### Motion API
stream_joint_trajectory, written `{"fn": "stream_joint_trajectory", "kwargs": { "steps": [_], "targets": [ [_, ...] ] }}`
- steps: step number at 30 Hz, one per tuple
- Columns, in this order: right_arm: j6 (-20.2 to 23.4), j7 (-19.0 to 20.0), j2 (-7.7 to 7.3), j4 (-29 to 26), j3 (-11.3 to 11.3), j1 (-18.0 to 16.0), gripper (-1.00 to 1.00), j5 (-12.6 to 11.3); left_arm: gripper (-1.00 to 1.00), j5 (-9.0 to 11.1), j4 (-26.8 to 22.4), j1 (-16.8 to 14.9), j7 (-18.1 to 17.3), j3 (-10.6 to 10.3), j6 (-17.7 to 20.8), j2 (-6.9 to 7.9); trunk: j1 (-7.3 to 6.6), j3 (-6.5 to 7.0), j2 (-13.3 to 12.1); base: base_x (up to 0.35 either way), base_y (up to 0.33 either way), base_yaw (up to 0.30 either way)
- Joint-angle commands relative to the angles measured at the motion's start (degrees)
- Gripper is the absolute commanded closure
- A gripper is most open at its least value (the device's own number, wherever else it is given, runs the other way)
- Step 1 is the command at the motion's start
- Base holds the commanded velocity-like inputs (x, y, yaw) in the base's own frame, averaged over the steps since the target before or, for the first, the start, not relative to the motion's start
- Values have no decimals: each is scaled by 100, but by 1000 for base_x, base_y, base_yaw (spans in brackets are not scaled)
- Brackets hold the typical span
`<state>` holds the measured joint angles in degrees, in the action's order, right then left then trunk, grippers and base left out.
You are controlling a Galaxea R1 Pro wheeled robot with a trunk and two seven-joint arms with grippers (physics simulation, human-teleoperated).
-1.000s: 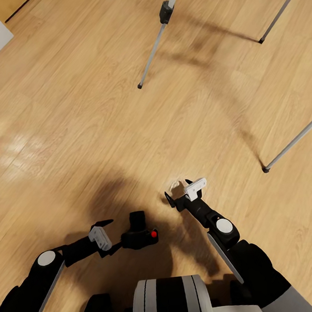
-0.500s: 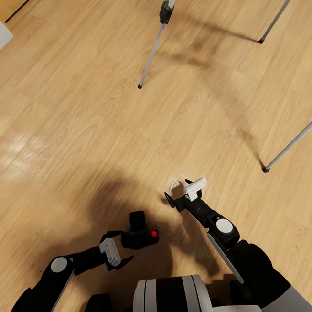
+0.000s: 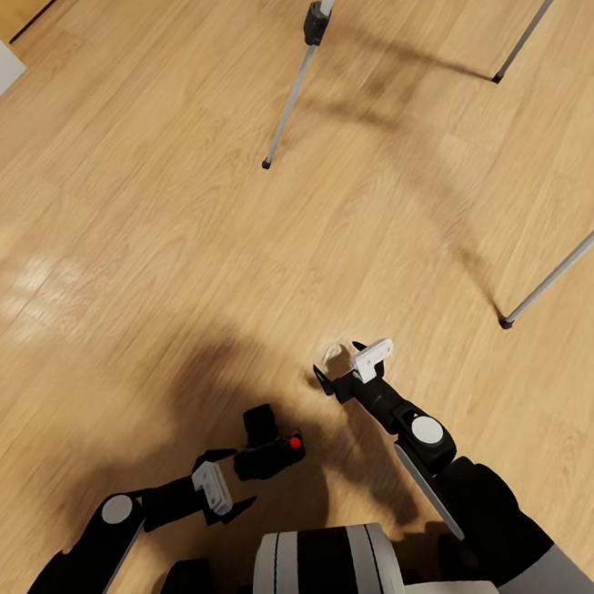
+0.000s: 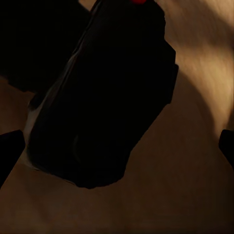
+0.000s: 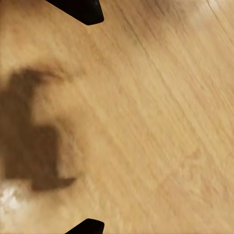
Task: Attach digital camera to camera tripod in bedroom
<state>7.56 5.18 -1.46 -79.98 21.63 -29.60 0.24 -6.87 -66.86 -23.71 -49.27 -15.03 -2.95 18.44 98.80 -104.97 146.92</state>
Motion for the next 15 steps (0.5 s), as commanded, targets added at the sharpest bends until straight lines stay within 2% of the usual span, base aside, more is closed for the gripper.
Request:
{"fn": "stream_joint_trajectory", "kwargs": {
  "steps": [1, 6, 8, 15],
  "targets": [
    [33, 9, -4, -9, 4, -2, -100, 3, -100, -42, -4, -2, 4, 0, -30, 3, -1, -3, 1, 0, 0, 0],
    [31, 9, -4, -9, 0, -2, -100, 3, -100, -42, 0, -2, 126, 7, -29, 9, -1, -3, 1, 0, 0, 0],
    [29, 15, -4, -9, 4, -2, -100, 3, -100, -42, 1, -2, 377, 8, -24, 4, -1, -3, 1, 0, 0, 0],
    [22, 18, -4, -9, 3, -2, -100, 3, -100, -42, -1, -2, 610, 13, -22, -44, -1, -3, 1, 0, 0, 0]
  ]
}}
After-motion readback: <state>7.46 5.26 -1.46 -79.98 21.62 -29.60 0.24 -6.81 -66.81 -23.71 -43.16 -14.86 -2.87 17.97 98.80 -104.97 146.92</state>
